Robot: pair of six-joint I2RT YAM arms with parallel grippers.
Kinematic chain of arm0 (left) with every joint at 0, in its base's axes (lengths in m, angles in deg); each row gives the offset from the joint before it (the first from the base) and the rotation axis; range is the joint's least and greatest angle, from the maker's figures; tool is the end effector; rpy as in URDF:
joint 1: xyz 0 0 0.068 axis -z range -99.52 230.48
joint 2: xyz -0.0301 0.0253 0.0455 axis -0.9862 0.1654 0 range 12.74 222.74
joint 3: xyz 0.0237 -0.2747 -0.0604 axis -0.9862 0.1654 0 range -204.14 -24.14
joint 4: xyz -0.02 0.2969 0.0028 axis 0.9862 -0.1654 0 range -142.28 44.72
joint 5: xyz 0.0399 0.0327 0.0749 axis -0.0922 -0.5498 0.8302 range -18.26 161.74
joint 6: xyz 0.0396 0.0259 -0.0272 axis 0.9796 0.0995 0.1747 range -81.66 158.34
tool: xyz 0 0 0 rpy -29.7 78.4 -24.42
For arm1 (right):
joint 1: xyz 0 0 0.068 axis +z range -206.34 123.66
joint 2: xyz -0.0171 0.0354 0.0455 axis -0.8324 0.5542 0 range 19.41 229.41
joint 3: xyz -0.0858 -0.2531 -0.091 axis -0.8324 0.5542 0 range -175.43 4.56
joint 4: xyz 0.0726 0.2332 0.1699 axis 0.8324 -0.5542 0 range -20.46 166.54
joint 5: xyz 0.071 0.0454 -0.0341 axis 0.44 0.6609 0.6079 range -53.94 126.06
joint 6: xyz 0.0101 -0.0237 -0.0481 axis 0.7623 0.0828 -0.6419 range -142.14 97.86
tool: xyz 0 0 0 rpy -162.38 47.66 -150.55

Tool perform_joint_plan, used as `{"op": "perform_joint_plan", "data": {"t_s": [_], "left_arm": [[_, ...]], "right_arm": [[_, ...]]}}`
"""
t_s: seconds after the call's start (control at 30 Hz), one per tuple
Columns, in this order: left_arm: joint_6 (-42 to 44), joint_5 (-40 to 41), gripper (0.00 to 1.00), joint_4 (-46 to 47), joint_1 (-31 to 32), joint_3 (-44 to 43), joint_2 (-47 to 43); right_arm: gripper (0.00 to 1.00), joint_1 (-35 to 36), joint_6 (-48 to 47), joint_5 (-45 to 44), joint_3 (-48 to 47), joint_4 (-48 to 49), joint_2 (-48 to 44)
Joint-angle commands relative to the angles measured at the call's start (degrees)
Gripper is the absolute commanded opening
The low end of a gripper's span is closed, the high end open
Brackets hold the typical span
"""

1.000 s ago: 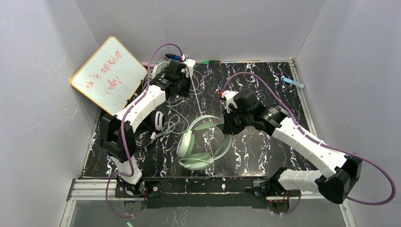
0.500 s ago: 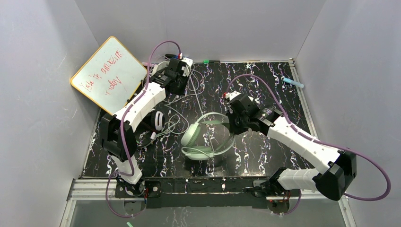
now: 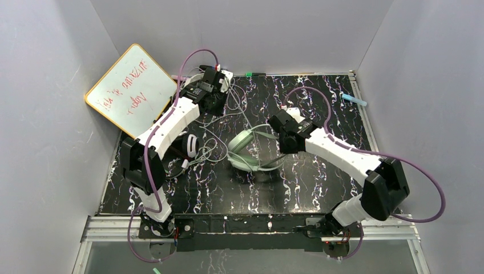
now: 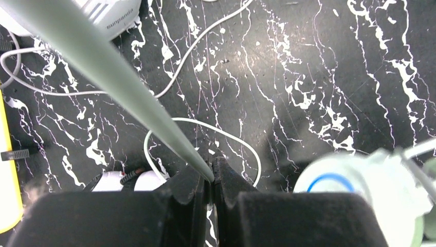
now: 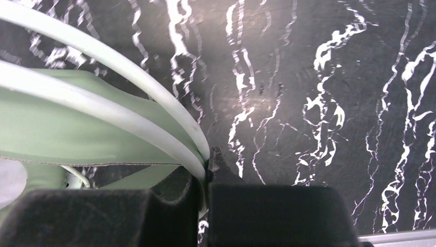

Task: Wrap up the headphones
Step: Wrap the headphones cable around the headphones.

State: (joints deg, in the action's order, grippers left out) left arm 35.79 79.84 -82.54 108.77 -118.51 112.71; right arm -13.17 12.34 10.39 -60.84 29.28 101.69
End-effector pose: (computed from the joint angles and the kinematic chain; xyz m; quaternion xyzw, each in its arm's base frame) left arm 0.3863 -0.2021 0.3402 0.1762 0.8976 -0.0437 0.4017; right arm 0.2431 0.2061 0.2638 -0.0225 0.9513 -0.0319 0.3057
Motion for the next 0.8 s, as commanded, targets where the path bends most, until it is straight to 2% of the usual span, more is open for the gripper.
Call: {"op": "perform_joint_plan", "data": {"t_s": [0.0,0.17,0.3,0.5,0.7,0.77], "left_arm": [[-1.7,0.1,0.00,-0.4,-0.7,-3.1,-5.6],[-3.9,-7.3,0.00,-1.2,0.0,-2.2,-8.0],[-4.8,-12.8,0.00,-2.9,2.6,-2.1,-8.9],[-6.0,-10.7,0.00,-5.8,7.5,-2.0,-10.0],[-7.9,-9.5,0.00,-6.1,10.0,1.8,-11.4],[-8.3,-9.9,0.00,-5.8,10.7,3.5,-11.6]], "right_arm": [[0.01,-4.2,4.1,-6.4,-1.7,-7.8,3.0],[0.01,-7.7,5.7,-6.3,-5.5,-5.4,6.0],[0.01,-10.1,12.4,-10.4,-12.9,-7.3,10.8],[0.01,-12.3,24.4,-16.1,-28.7,-15.6,21.1],[0.01,-14.7,30.7,-13.4,-44.7,-23.3,31.0],[0.01,-15.5,30.9,-10.6,-47.6,-22.8,32.2]]}}
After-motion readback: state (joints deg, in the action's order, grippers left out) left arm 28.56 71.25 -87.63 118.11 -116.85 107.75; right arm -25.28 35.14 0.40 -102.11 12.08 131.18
